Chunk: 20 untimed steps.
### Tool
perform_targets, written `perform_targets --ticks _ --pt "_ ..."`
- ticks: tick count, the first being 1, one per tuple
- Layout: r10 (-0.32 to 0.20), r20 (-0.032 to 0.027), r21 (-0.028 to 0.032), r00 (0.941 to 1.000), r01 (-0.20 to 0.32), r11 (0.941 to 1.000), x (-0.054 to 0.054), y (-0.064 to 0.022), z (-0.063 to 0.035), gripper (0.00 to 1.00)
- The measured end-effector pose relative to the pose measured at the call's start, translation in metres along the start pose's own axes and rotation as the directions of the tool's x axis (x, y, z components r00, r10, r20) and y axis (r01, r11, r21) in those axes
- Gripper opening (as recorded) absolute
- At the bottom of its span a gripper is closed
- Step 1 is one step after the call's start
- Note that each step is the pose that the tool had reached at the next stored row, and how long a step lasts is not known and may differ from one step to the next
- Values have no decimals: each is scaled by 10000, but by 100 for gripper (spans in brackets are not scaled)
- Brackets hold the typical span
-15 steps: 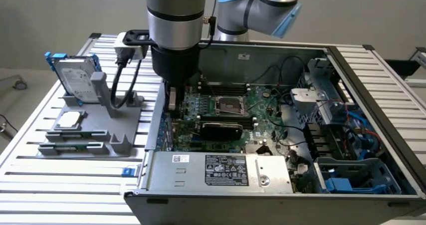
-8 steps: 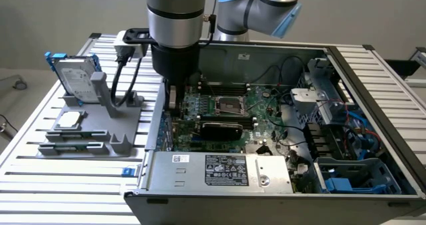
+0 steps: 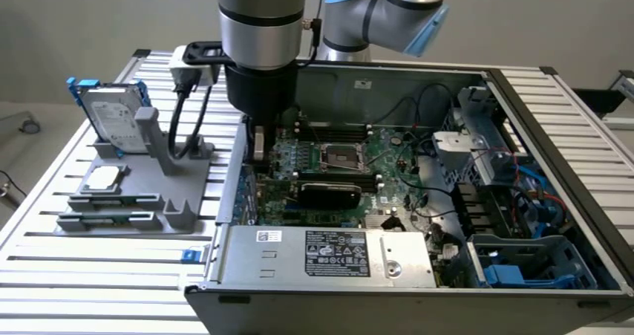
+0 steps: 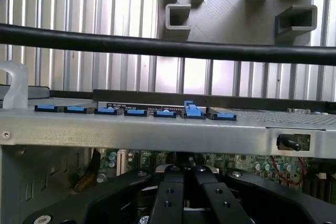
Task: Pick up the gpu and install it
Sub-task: 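Press down on the gpu until it lock into place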
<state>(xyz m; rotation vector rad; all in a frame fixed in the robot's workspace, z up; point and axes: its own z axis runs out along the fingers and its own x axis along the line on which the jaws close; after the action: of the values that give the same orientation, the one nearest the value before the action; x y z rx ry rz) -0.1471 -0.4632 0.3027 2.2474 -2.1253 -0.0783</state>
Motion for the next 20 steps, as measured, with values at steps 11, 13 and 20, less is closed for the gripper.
perform_targets --ticks 11,13,20 --pt "-306 62 160 9995 305 9994 -16 -2 -2 11" --pt "-301 71 160 9995 300 9994 -17 9 -2 11" --pt "-212 83 160 9997 210 9997 -21 45 1 11"
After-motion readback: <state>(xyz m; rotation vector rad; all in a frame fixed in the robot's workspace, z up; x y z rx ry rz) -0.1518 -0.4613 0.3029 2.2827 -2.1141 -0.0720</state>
